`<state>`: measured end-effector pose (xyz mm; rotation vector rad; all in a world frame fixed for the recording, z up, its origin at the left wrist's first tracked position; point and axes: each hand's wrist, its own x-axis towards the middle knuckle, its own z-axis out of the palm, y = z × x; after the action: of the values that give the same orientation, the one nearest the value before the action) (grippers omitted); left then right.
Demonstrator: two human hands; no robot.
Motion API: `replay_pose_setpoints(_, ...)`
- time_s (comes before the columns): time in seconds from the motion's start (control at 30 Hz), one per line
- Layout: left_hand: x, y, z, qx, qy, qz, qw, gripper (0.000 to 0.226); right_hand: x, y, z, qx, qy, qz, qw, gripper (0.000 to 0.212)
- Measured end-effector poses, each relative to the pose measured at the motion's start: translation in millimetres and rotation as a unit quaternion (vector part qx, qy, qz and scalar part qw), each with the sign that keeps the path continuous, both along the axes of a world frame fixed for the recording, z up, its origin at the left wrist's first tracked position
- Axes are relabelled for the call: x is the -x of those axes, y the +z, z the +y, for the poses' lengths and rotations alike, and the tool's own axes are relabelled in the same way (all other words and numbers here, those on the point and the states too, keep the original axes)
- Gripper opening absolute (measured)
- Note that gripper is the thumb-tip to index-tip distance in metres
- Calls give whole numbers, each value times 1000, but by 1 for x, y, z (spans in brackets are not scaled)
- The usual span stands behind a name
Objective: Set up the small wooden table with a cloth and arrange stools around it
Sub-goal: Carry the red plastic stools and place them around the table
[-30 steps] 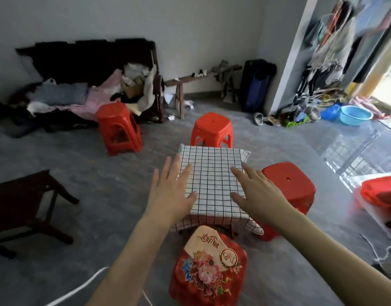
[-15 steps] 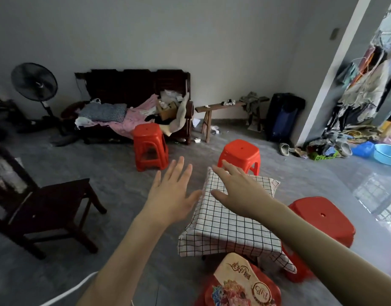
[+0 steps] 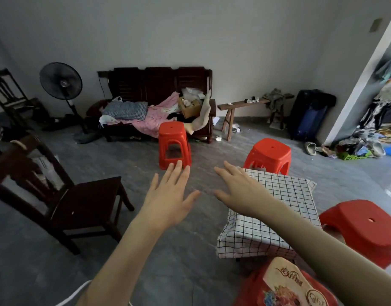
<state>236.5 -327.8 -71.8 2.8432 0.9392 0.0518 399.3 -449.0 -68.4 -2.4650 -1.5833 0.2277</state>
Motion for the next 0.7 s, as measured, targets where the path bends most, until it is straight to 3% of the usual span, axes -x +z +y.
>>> replay_pose_setpoints(0.37,6,-17,82,33,3,22,999,72,-4,-9,80,24,-10,26,999,70)
replay_pose_setpoints(0.7,-83,-22,199,22,0,46,999,73,-104,-9,198,-17,-30,61,998,69)
